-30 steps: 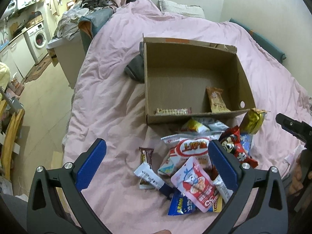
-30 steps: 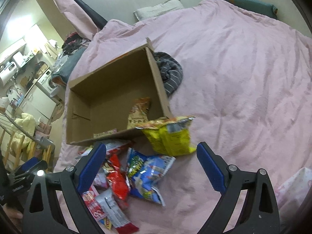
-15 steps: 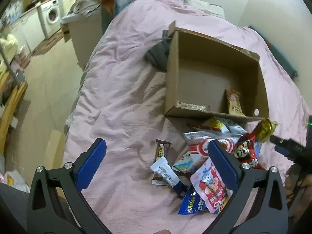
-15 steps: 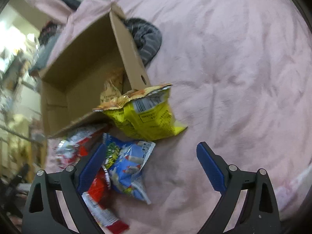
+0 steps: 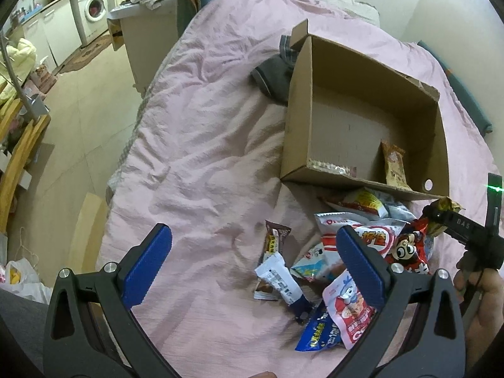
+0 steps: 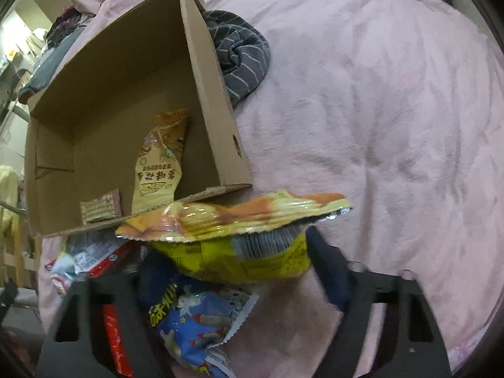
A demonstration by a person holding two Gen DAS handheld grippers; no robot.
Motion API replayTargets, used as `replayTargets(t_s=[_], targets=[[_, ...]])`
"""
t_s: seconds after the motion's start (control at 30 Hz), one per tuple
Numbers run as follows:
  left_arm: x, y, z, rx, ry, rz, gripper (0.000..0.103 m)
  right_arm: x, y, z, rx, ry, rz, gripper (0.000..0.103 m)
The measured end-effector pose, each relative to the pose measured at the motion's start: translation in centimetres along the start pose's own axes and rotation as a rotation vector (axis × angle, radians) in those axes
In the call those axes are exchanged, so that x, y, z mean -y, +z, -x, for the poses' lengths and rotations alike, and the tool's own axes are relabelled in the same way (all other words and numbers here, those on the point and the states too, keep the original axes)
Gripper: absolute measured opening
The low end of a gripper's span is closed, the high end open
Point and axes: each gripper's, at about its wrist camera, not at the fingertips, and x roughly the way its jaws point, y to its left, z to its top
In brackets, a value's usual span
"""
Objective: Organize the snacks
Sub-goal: 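Grasp the white-and-red shrimp-flake bag with the left tool while the right tool lifts the chip bag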
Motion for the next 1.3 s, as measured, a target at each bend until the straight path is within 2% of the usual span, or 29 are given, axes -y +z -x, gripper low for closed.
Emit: replayTargets(t_s=[0.1, 0.23, 0.5, 0.6, 0.7, 0.73, 0.8, 0.9, 1.0, 1.3], targets=[[0.9, -0.1, -0.5, -0.015, -0.014, -0.010, 0.103, 0.2, -0.2, 0.9, 0.022, 0.003, -0.009, 0.061], [3.2, -0.5, -1.7, -0.062, -0.053, -0.048, 0.103, 0.9, -0.6, 3.1, 0.074, 0.028, -0.024, 0.059], [8.7, -1.8, -4.1, -0.131, -0.131, -0.194, 0.103, 2.1, -1.5, 7.0, 0.145, 0.077, -0.036, 0.058], [10.2, -2.4, -5.4, -0.158, -0.124, -0.243, 0.103, 2.3, -1.7, 7.6, 0.152, 0.087, -0.038, 0.058], [10.6, -2.6, -6.7, -0.186, -0.124, -0.245, 0.102, 2.4, -1.6, 7.5, 0.151, 0.102, -0.047, 0.058], [10.7, -2.5, -7.1, -0.186, -0.125, -0.238, 0.100, 2.4, -1.4, 7.4, 0.150, 0.103, -0.046, 0.058], [10.7, -2.4, -7.5, -0.188, -0.123, -0.240, 0.085, 2.5, -1.5, 7.5, 0.148, 0.109, -0.046, 0.058], [10.7, -2.3, -8.0, -0.196, -0.116, -0.237, 0.073, 2.3, -1.6, 7.5, 0.145, 0.110, -0.037, 0.058], [10.6, -2.4, -7.8, -0.189, -0.109, -0.243, 0.068, 1.8, -1.7, 7.2, 0.134, 0.112, -0.023, 0.058], [9.6, -2.2, -4.2, -0.099, -0.137, -0.221, 0.066, 0.3, -1.8, 8.0, 0.147, 0.129, -0.004, 0.058]])
